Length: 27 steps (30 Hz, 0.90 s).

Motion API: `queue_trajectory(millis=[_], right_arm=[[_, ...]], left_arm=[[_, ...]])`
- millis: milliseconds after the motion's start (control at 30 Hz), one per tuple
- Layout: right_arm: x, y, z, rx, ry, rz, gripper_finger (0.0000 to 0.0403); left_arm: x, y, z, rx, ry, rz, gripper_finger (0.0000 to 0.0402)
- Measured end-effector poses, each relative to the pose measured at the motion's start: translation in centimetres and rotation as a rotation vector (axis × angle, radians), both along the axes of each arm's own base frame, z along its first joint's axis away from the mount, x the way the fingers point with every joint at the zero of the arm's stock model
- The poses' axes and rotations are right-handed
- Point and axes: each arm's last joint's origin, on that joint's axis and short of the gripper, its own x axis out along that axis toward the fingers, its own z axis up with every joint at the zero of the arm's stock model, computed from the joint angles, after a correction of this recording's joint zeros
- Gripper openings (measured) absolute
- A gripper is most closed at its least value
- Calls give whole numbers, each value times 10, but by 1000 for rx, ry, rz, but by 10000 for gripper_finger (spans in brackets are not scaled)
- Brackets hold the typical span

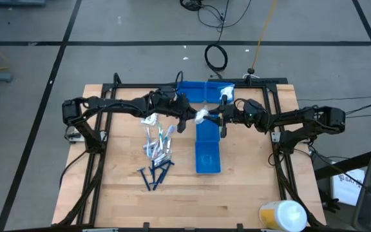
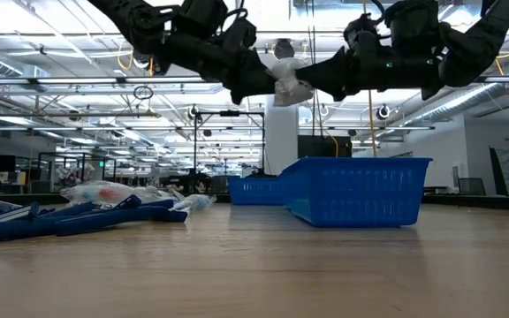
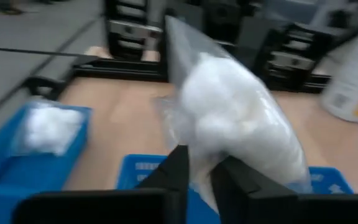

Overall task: Pick & Place Travel size toiletries
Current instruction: Put the cotton balls in the top right blue bin

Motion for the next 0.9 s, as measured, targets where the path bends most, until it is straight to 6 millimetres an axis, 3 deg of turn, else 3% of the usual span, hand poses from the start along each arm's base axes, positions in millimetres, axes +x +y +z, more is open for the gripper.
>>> queue_trajectory(millis=[233, 400, 667, 900], right_arm=[[0, -3, -3, 11, 29, -50, 47], [-5, -17, -7, 24, 63, -211, 46], [-25, -60, -17, 14, 173, -621, 46], [-37, -95, -47, 110, 253, -672, 46]], left_arm=[[-25, -4, 45, 276, -21, 360, 180], [-47, -6, 64, 353, 44, 597, 230], [-58, 6, 36, 337, 321, 755, 254], [-61, 32, 0, 242, 499, 860, 239]])
